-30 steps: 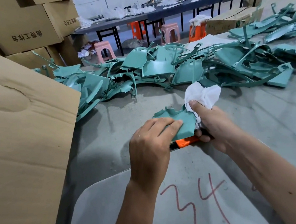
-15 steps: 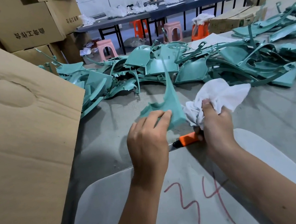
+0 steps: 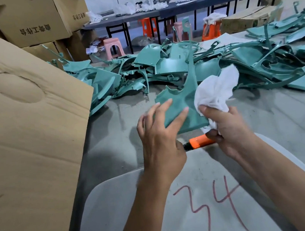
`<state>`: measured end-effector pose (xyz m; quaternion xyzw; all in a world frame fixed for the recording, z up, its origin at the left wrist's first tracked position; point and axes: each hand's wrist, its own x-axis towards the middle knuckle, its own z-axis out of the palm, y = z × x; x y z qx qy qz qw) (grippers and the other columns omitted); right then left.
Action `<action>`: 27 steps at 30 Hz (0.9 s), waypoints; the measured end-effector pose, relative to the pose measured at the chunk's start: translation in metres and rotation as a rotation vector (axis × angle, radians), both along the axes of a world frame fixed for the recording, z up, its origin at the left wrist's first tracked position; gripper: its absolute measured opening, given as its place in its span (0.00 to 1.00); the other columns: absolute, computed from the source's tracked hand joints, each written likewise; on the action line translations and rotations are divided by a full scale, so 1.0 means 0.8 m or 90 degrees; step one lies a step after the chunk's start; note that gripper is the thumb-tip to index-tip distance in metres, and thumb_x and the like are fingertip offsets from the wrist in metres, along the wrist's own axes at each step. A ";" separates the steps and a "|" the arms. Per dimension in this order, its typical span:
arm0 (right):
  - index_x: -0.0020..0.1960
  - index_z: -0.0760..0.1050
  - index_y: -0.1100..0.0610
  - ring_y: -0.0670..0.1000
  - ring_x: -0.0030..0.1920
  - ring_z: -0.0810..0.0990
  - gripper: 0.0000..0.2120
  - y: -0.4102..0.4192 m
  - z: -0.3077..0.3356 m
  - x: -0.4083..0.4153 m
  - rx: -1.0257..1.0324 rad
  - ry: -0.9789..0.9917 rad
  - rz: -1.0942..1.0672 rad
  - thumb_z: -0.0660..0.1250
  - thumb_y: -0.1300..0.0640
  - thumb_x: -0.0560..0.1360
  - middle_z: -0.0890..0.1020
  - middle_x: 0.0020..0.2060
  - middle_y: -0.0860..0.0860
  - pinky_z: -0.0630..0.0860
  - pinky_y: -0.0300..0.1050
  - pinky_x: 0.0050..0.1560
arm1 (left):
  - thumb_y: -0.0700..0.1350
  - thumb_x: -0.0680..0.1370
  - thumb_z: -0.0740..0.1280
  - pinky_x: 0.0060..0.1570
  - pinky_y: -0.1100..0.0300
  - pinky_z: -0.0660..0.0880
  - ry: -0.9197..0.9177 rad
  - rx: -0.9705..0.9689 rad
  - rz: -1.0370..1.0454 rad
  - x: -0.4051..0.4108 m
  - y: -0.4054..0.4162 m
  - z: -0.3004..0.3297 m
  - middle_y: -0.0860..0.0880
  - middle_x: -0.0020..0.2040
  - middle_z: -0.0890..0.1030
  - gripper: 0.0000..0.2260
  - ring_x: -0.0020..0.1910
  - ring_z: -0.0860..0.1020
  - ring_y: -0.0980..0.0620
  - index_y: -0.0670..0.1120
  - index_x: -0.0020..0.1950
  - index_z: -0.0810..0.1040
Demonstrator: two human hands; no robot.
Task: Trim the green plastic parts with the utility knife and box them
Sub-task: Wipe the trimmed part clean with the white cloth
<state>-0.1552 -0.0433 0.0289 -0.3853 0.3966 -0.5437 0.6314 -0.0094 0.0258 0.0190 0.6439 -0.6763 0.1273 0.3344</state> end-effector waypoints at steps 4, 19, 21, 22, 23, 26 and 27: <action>0.54 0.73 0.51 0.43 0.22 0.65 0.07 -0.012 0.003 -0.011 -0.018 -0.001 -0.022 0.69 0.60 0.81 0.74 0.35 0.50 0.60 0.33 0.19 | 0.38 0.67 0.63 0.74 0.58 0.65 0.491 -0.035 -0.073 0.002 0.006 0.008 0.52 0.74 0.69 0.39 0.75 0.66 0.56 0.54 0.79 0.67; 0.53 0.80 0.61 0.50 0.27 0.77 0.22 0.012 -0.004 0.010 -0.059 -0.069 0.113 0.64 0.41 0.80 0.81 0.31 0.53 0.74 0.40 0.28 | 0.30 0.76 0.70 0.48 0.49 0.84 1.190 0.076 -0.086 0.021 -0.015 0.005 0.45 0.51 0.87 0.13 0.47 0.86 0.47 0.41 0.58 0.79; 0.39 0.78 0.60 0.51 0.26 0.76 0.22 0.016 -0.004 0.014 -0.122 -0.026 0.099 0.61 0.47 0.84 0.76 0.26 0.55 0.75 0.40 0.30 | 0.31 0.76 0.70 0.48 0.43 0.81 1.172 0.123 -0.078 0.025 -0.016 0.003 0.45 0.53 0.87 0.13 0.45 0.86 0.47 0.44 0.58 0.78; 0.36 0.76 0.59 0.54 0.25 0.74 0.21 0.016 -0.003 0.014 -0.143 0.018 0.074 0.62 0.49 0.85 0.73 0.24 0.58 0.73 0.43 0.28 | 0.32 0.76 0.71 0.47 0.41 0.78 1.161 0.144 -0.066 0.027 -0.017 0.000 0.45 0.54 0.87 0.13 0.44 0.87 0.47 0.45 0.58 0.78; 0.38 0.76 0.59 0.59 0.26 0.73 0.18 0.013 -0.001 0.012 -0.154 0.051 0.050 0.64 0.51 0.84 0.72 0.26 0.62 0.74 0.47 0.29 | 0.33 0.76 0.71 0.46 0.41 0.78 1.158 0.154 -0.058 0.029 -0.018 -0.002 0.45 0.54 0.87 0.13 0.44 0.87 0.46 0.45 0.58 0.78; 0.46 0.79 0.56 0.58 0.33 0.71 0.09 0.007 -0.003 0.010 -0.146 0.052 0.009 0.67 0.55 0.83 0.76 0.32 0.61 0.69 0.50 0.36 | 0.33 0.75 0.72 0.47 0.40 0.80 1.176 0.144 -0.053 0.026 -0.020 -0.005 0.44 0.54 0.87 0.14 0.47 0.86 0.44 0.44 0.58 0.78; 0.47 0.79 0.56 0.56 0.34 0.72 0.07 0.010 -0.002 0.012 -0.147 0.038 0.005 0.67 0.56 0.83 0.76 0.34 0.59 0.69 0.49 0.37 | 0.32 0.75 0.72 0.50 0.38 0.81 1.187 0.132 -0.048 0.023 -0.019 -0.006 0.44 0.54 0.87 0.15 0.49 0.86 0.43 0.44 0.59 0.78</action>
